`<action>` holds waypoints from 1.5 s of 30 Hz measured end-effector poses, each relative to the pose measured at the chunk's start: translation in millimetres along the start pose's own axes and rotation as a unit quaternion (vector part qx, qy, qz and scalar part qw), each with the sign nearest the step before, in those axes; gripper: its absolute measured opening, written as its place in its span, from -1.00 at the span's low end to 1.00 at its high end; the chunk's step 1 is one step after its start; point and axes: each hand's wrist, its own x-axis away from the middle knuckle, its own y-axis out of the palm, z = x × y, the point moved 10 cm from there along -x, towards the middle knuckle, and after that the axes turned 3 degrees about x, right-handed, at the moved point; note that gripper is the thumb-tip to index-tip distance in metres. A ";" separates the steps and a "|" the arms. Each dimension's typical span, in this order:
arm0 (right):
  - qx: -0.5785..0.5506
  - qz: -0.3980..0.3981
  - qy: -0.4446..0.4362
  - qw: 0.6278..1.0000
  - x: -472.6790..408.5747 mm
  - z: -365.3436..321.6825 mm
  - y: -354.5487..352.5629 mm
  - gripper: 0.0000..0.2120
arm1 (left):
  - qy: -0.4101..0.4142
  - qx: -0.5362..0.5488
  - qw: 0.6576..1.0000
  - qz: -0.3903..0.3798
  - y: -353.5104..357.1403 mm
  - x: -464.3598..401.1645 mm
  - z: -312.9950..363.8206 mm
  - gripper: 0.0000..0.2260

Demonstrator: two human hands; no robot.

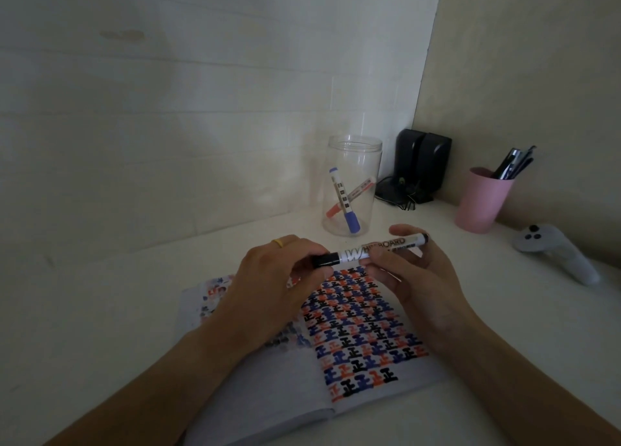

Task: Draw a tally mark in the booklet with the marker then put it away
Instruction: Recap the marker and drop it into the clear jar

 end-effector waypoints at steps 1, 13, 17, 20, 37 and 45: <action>-0.006 0.001 -0.002 1.000 0.2 -1.2 -0.3 -0.59 | 0.005 -0.004 1.000 -0.003 1.1 0.0 1.6 -0.81; -0.035 -0.040 0.006 0.999 8.3 0.2 11.0 -0.90 | 0.015 -0.029 0.998 -0.052 17.4 1.0 7.4 -0.70; -0.039 -0.035 0.023 0.998 9.8 6.9 12.5 -0.89 | 0.102 -0.103 0.988 -0.051 16.8 4.7 25.2 -0.70; -0.038 -0.025 0.024 0.999 8.6 13.0 10.3 -0.88 | 0.117 -0.124 0.983 -0.067 17.2 2.5 22.2 -0.74; 0.317 0.063 -0.233 0.917 -57.4 -125.3 42.4 -0.43 | 0.059 -0.183 0.981 0.012 -21.0 -0.1 6.1 -0.59; 0.414 0.197 -0.363 0.811 -113.7 -184.5 70.7 -0.65 | 0.041 -0.197 0.979 0.004 -18.5 -0.7 -5.4 -0.60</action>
